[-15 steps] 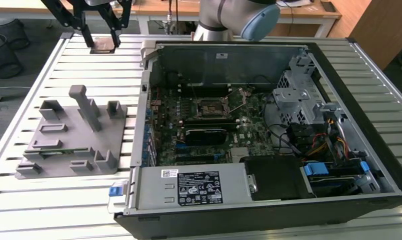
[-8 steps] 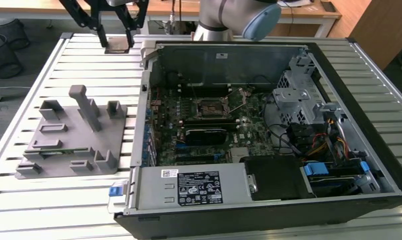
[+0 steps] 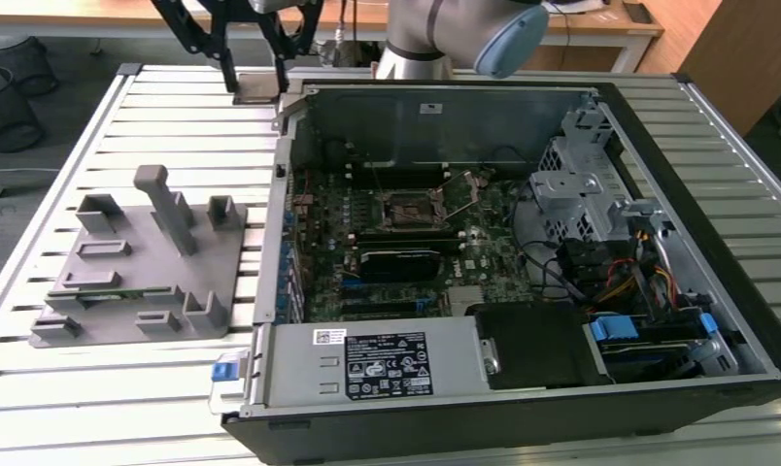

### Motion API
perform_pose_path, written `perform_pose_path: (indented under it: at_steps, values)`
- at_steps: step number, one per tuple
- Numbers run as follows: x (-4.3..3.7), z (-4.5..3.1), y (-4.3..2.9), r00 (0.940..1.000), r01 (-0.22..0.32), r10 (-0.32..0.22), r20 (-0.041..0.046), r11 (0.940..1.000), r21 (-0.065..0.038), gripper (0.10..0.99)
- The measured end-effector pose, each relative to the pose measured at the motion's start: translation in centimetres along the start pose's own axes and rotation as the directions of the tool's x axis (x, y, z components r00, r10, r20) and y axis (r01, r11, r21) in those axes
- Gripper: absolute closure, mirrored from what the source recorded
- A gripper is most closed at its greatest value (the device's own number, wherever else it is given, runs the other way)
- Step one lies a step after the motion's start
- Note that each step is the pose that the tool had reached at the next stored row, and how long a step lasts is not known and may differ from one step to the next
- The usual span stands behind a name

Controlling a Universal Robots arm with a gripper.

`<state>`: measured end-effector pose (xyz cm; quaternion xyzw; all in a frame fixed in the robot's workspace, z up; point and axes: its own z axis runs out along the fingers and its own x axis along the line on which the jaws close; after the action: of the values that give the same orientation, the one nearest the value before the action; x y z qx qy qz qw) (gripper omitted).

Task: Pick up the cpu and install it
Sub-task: 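Pick up the cpu and move it towards the insertion slot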

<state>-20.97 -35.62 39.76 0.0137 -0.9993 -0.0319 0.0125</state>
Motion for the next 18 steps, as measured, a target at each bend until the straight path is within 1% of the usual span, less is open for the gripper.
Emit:
perform_pose_path:
  at_steps: [6, 8, 11, 18]
  values:
    - [-0.62, 0.19, -0.72, 1.0, -0.001, 0.001, 0.0003, 1.0, 0.0, 0.561]
    - [-0.99, 0.2, -0.87, 1.0, -0.001, 0.001, 0.0, 1.0, 0.0, 0.561]
    - [-1.94, 0.19, -0.95, 1.0, -0.001, 0.001, 0.0001, 1.0, 0.0, 0.561]
    - [-4.65, 0.14, -1.02, 1.0, -0.001, 0.001, 0.0001, 1.0, 0.0, 0.561]
